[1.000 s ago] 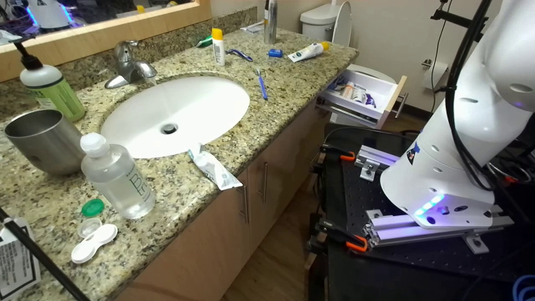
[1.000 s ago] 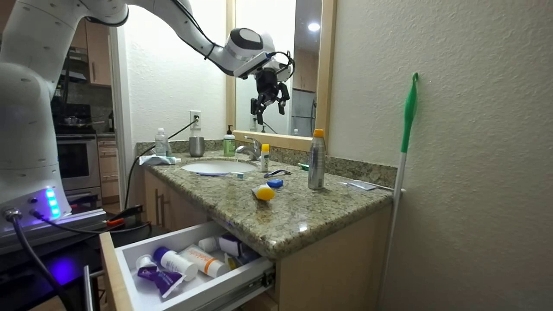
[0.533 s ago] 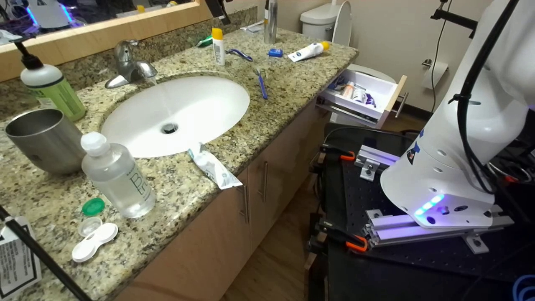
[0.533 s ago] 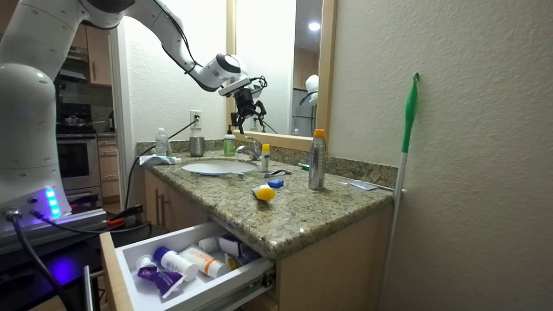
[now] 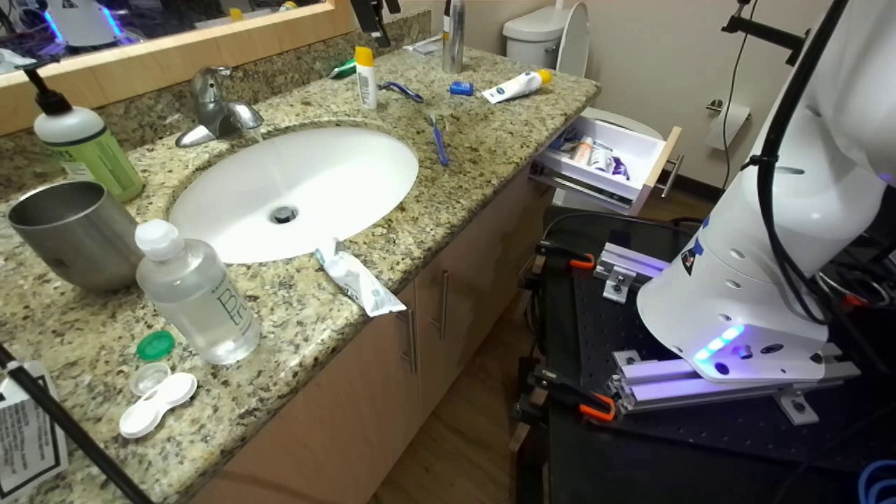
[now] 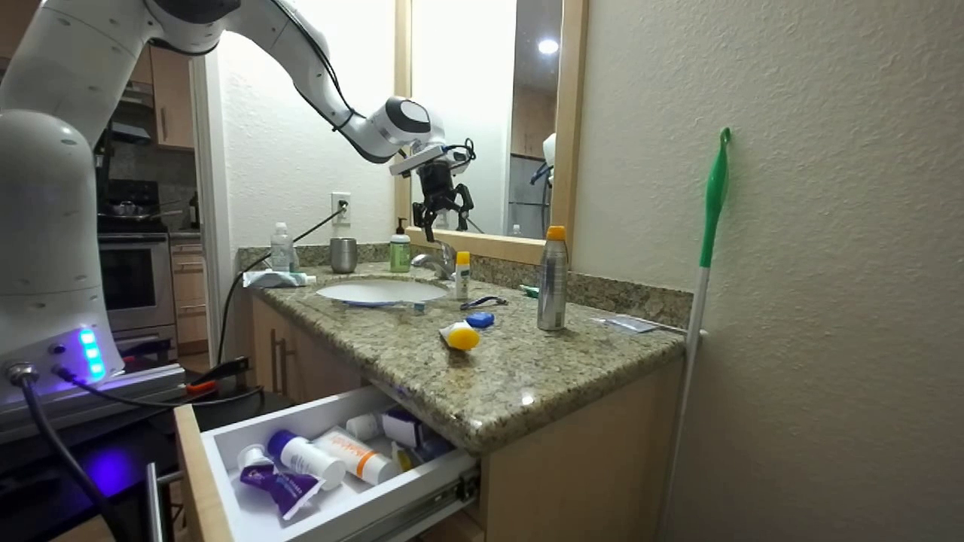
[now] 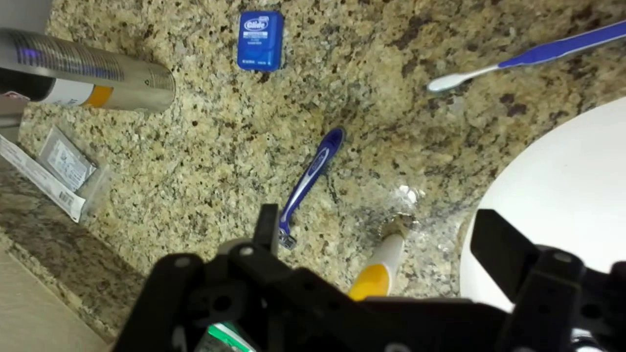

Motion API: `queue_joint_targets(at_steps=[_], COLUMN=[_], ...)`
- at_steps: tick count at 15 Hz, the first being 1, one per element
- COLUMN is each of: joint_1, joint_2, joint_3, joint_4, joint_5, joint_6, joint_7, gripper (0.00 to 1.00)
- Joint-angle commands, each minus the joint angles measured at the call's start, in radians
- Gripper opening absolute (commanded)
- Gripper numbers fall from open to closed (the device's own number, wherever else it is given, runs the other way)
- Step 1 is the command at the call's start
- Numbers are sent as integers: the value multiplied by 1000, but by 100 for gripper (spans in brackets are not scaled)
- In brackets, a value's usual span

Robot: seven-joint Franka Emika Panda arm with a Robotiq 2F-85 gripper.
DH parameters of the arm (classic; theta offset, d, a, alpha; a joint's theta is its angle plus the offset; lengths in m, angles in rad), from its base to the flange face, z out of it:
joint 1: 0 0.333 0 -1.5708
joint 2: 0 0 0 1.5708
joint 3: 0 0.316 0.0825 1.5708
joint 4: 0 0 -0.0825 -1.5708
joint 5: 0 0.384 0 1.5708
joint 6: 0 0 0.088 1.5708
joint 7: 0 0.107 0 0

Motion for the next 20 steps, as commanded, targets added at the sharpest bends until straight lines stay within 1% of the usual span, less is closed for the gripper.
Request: queue_joint_targets(at_steps=[1,2,3,5,8,10,11,12,14,16,17,20], joint_1=[6,4,-21,-54,-101,-136,-146,-116,-130,-123,-139,-149], joint_2=[0,20,34,85,144,173,185,151,166,162,169,192], joint_3=[2,2,24,38,53,55,48,41,40,42,58,40], joint_4=[4,37,62,140,185,187,181,161,163,165,188,198], joint_5=[1,22,116,252,425,515,528,480,483,482,506,499], joint_6=[-3,10,21,12,73,132,154,117,124,123,69,-10], joint_7=[0,28,13,-1,11,28,33,25,23,24,-14,13], gripper=[100,100,100,100,100,100,100,100,100,100,100,100])
